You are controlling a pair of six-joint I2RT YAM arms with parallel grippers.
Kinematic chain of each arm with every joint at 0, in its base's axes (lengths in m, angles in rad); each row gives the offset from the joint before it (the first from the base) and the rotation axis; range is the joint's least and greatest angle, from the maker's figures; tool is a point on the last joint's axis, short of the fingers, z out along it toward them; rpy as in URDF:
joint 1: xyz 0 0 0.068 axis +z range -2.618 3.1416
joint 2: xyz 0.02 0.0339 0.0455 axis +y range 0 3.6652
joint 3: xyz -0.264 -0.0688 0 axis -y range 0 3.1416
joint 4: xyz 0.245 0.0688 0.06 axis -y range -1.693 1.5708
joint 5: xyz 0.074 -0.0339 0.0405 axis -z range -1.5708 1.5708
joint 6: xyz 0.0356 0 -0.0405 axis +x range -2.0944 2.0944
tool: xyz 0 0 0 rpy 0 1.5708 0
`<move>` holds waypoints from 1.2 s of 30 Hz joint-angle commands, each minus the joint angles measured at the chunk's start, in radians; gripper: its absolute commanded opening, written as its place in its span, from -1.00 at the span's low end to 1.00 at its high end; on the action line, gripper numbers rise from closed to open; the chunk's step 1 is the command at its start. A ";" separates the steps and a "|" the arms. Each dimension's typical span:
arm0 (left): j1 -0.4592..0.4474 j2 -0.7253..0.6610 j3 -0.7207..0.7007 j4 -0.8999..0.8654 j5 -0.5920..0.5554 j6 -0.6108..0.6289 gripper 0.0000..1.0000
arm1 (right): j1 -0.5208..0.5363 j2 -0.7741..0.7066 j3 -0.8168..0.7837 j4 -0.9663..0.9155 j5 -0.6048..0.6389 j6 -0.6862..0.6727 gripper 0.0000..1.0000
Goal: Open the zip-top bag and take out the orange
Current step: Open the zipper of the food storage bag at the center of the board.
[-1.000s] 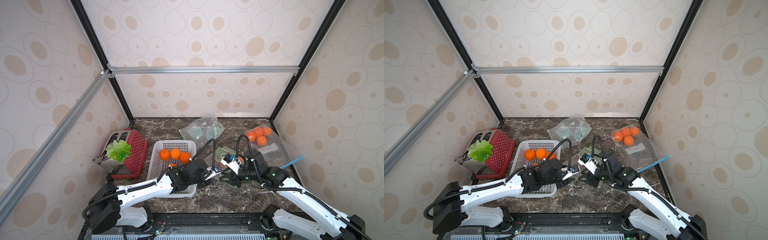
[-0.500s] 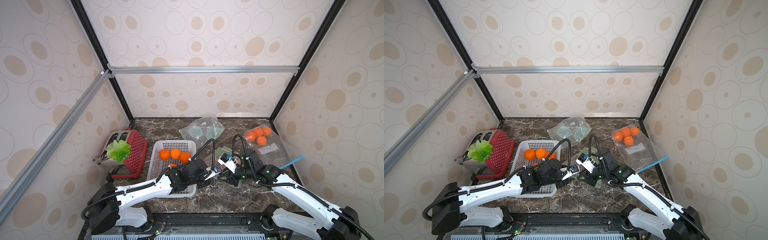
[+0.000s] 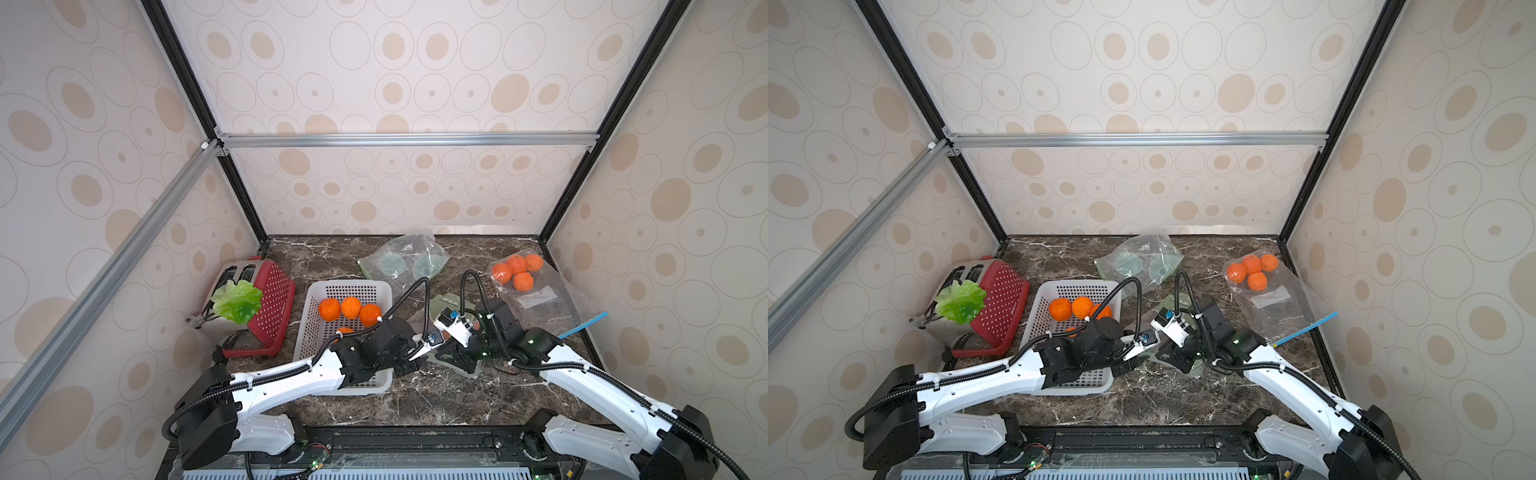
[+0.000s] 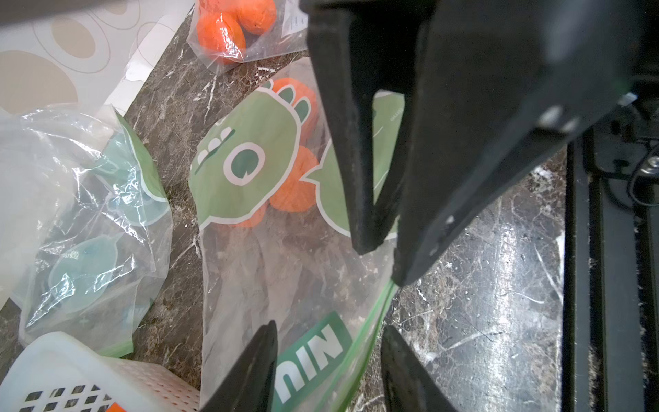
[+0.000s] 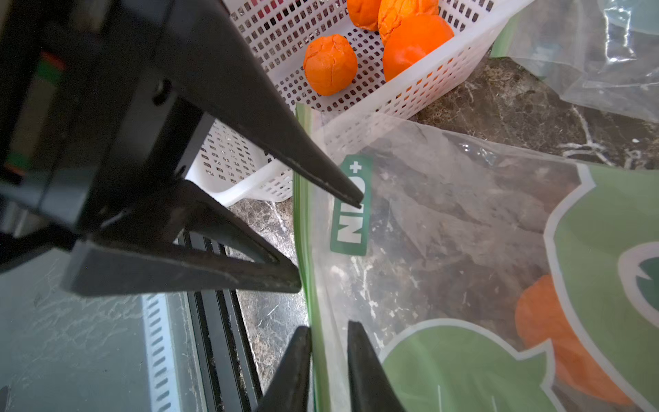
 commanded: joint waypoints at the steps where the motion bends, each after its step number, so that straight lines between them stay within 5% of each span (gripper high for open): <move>1: -0.002 -0.038 0.001 0.002 -0.006 -0.003 -0.04 | 0.008 -0.001 0.011 -0.022 -0.005 -0.022 -0.73; 6: 0.000 -0.079 0.005 -0.021 -0.011 -0.026 -0.04 | 0.011 -0.009 0.006 -0.019 -0.016 -0.038 -0.99; 29: 0.082 0.012 0.060 -0.089 0.018 -0.071 -0.36 | 0.014 -0.045 -0.011 -0.016 -0.020 -0.044 -1.00; 34: 0.082 -0.049 0.052 -0.086 0.055 -0.065 0.10 | 0.017 -0.042 -0.011 -0.016 -0.017 -0.048 -1.00; 36: 0.082 -0.081 0.029 -0.052 0.058 -0.063 0.14 | 0.017 -0.040 -0.010 -0.016 -0.017 -0.048 -1.00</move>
